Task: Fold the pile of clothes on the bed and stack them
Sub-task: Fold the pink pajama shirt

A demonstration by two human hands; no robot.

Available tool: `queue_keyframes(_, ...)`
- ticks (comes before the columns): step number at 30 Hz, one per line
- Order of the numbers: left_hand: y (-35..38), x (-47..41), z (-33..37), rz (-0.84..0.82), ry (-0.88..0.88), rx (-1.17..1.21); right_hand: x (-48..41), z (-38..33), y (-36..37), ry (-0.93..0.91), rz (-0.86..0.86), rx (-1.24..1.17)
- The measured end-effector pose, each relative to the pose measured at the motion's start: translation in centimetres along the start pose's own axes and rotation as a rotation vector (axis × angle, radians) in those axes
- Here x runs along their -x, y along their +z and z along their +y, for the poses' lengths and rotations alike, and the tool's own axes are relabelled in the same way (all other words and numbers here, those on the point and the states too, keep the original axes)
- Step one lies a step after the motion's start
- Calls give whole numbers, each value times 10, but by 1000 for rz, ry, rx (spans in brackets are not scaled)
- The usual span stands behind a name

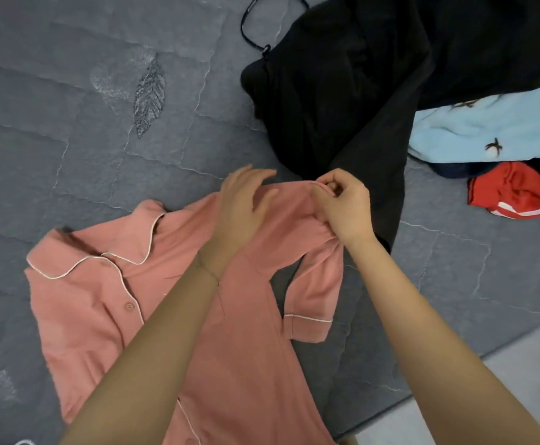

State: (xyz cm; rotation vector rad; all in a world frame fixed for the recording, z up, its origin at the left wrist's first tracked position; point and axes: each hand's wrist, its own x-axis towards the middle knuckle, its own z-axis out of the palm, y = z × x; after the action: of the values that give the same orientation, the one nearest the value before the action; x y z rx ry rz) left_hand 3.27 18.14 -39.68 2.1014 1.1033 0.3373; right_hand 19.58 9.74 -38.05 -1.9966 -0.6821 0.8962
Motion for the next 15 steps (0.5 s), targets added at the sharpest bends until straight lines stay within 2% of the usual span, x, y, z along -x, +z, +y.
queue_keyframes(4,19,-23,34,-101,35,118,-2,0,-13,24,-62,-61)
queue_keyframes(8,29,-35,48,-200,-47,256,-1,6,-25,74,-30,-107)
queue_keyframes(10,30,-36,51,-167,-79,292,4,12,-28,111,-77,-102)
queue_keyframes(15,30,-37,55,-34,-150,318,16,32,-38,277,-361,75)
